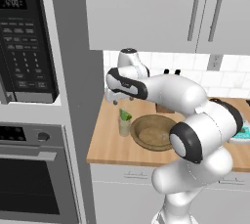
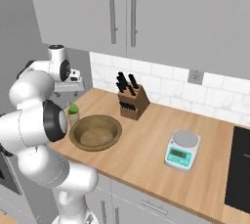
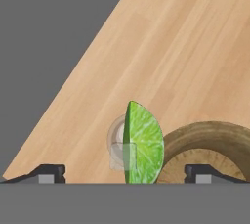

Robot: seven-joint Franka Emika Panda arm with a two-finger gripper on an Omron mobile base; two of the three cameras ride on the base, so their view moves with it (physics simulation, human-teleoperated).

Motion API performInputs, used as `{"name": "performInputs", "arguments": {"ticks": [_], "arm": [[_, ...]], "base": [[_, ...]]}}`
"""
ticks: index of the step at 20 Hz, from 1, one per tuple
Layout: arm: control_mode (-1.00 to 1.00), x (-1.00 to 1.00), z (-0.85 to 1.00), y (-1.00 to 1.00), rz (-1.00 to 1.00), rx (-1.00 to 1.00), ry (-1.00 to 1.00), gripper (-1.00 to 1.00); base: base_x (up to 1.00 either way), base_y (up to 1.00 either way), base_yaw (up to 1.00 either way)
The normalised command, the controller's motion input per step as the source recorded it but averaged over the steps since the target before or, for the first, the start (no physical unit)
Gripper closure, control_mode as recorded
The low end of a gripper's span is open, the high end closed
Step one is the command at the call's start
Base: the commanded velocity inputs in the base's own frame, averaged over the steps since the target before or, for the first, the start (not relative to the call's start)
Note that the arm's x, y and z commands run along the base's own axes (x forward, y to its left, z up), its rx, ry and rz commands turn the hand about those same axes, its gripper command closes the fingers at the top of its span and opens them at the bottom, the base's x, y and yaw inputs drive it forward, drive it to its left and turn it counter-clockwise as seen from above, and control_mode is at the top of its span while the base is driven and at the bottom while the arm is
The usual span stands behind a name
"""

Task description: Grab a lemon wedge from the fridge and one ice cube from the ice bowl, and put them in the glass of lemonade.

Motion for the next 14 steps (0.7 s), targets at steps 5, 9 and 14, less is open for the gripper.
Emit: {"name": "performInputs", "arguments": {"ticks": [5,9,14], "arm": [[-1.0,-0.08,0.0,0.01,0.0,0.0,-0.01,-1.0],[-1.0,-0.33,0.0,0.2,0.0,0.0,-0.1,-1.0],[-1.0,0.0,0.0,0.0,0.0,0.0,-0.01,-1.0]], "base": [[0.0,0.0,0.0],[0.0,0.0,0.0],[0.0,0.0,0.0]]}}
